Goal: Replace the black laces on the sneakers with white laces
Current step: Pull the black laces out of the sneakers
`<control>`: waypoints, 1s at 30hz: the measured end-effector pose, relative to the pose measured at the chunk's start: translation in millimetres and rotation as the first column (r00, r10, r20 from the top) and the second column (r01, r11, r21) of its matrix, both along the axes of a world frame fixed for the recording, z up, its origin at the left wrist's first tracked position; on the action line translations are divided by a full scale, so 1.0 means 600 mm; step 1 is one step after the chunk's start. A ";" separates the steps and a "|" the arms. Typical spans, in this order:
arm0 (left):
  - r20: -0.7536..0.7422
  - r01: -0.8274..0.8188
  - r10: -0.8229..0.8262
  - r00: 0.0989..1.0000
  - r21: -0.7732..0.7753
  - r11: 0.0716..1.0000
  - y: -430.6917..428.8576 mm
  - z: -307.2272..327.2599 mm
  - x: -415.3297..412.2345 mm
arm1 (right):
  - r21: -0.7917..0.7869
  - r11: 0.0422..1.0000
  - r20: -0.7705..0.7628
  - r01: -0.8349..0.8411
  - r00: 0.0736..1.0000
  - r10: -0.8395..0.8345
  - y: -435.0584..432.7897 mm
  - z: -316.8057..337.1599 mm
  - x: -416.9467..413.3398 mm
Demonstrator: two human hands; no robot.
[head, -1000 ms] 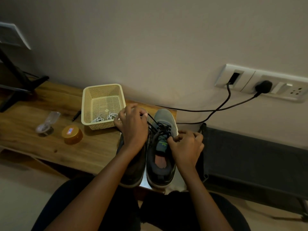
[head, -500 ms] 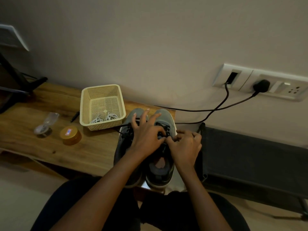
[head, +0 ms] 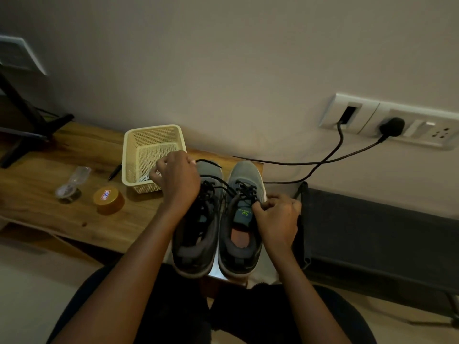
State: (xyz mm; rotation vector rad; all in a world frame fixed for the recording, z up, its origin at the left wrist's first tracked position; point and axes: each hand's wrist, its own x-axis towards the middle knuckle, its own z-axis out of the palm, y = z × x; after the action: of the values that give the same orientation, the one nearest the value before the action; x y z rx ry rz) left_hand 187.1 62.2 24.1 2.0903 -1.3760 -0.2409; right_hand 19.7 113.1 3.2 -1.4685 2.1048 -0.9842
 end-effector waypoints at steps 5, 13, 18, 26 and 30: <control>-0.029 0.164 -0.163 0.986 0.021 0.986 0.012 -0.009 -0.006 | 0.055 0.998 0.026 -0.032 0.999 0.030 -0.009 0.003 0.004; 0.156 0.446 -0.480 0.863 0.210 0.870 0.038 -0.005 -0.041 | 0.087 0.952 -0.305 -0.294 0.902 0.307 -0.039 -0.007 0.016; 0.222 0.397 -0.451 0.864 0.250 0.883 0.040 -0.004 -0.048 | -0.001 0.963 -0.295 -0.271 0.920 0.259 -0.036 -0.012 0.028; 0.202 0.338 -0.399 0.895 0.277 0.899 0.038 -0.003 -0.052 | 0.137 0.954 0.691 0.267 0.664 -0.285 -0.058 -0.021 0.011; 0.184 0.333 -0.391 0.902 0.281 0.900 0.037 -0.003 -0.051 | 0.252 0.949 0.826 0.190 0.468 -0.314 -0.062 -0.006 -0.011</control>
State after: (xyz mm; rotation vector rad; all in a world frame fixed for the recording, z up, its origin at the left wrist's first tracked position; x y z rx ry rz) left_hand 156.6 84.7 22.3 2.0894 -1.9750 -0.3378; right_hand 13.2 76.2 -0.6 -0.3627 1.5455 -1.2975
